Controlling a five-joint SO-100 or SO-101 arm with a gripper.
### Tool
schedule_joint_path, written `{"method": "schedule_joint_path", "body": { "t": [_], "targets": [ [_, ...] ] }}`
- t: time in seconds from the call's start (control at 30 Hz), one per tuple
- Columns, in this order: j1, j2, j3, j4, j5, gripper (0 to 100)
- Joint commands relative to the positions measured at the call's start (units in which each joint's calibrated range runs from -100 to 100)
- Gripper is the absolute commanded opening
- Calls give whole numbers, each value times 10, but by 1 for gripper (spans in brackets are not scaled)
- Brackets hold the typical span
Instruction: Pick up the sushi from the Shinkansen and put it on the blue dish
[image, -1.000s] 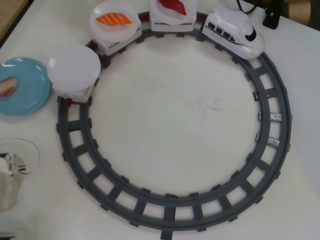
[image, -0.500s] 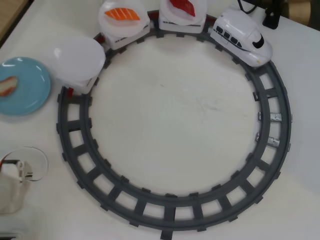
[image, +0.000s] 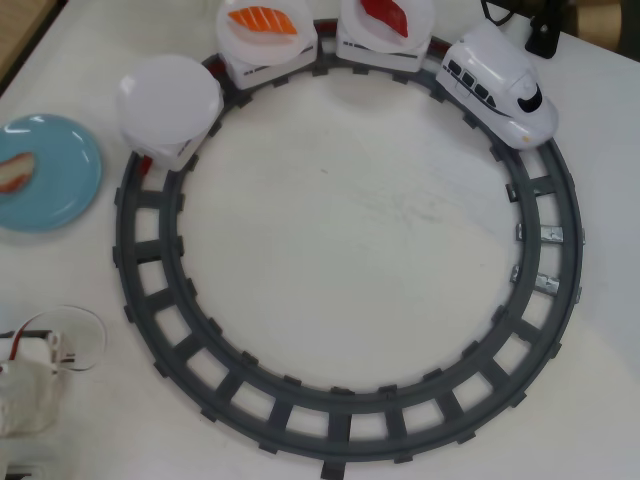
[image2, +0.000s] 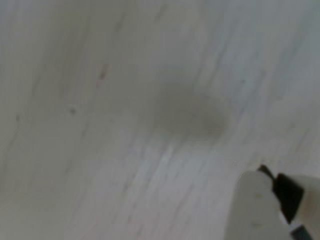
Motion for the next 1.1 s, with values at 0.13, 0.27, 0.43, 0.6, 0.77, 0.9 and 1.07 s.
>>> {"method": "schedule_joint_path", "body": {
  "t": [0.13, 0.27, 0.43, 0.6, 0.77, 0.9, 1.07],
  "targets": [
    [-1, -7, -2, -14, -2, 3],
    [1, -7, -3, -14, -4, 3],
    [3, -7, -3, -14, -4, 3],
    [0, -7, -3, -14, -4, 3],
    [0, -6, -3, -14, -4, 3],
    [0, -6, -3, -14, -4, 3],
    [0, -6, -3, -14, -4, 3]
  ]
}}
